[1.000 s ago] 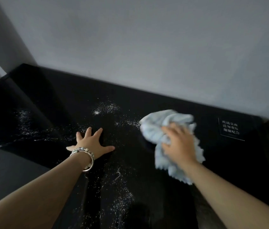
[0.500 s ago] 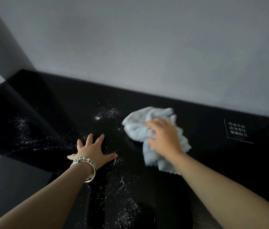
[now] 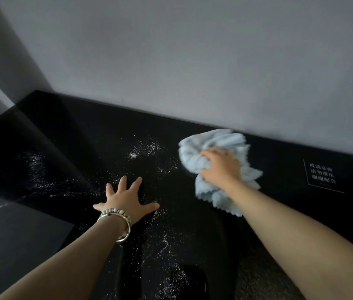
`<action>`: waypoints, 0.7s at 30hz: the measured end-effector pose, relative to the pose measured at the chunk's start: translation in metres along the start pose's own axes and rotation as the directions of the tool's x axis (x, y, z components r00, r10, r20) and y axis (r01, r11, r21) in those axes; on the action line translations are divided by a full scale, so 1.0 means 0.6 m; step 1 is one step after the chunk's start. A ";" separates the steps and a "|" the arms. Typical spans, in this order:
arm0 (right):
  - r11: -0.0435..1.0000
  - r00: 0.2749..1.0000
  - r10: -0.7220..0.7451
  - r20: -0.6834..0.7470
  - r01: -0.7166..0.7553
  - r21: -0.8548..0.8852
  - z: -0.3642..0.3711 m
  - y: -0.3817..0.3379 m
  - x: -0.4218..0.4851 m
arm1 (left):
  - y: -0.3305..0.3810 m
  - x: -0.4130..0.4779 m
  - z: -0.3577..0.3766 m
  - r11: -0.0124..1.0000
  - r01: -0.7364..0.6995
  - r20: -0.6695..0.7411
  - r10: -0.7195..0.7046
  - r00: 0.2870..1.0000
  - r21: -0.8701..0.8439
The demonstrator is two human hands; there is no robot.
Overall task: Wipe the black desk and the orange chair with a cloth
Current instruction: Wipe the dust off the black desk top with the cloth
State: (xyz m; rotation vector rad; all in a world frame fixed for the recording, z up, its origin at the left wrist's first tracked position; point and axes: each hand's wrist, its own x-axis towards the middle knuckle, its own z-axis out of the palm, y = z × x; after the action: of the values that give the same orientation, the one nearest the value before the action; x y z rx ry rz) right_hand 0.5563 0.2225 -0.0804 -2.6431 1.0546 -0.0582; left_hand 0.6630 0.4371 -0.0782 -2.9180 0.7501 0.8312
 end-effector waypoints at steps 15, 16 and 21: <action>0.996 0.996 0.084 -0.027 -0.085 -0.035 0.023 -0.017 -0.030 | -0.004 0.000 0.005 1.000 -0.005 -0.018 0.005 1.000 0.013; 0.997 0.997 -0.068 -0.029 0.068 -0.021 0.036 -0.042 -0.053 | -0.005 -0.002 0.005 1.000 -0.008 -0.022 0.008 1.000 0.016; 0.937 0.937 -0.316 -0.150 0.333 0.105 0.042 -0.019 -0.065 | -0.014 -0.009 0.005 0.996 -0.055 -0.007 0.056 0.998 0.064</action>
State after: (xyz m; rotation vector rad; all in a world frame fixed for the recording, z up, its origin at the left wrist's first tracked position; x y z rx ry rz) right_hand 0.5390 0.2636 -0.0983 -2.6950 0.6124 -0.3622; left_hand 0.6614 0.4476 -0.0788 -2.8586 0.8458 0.7838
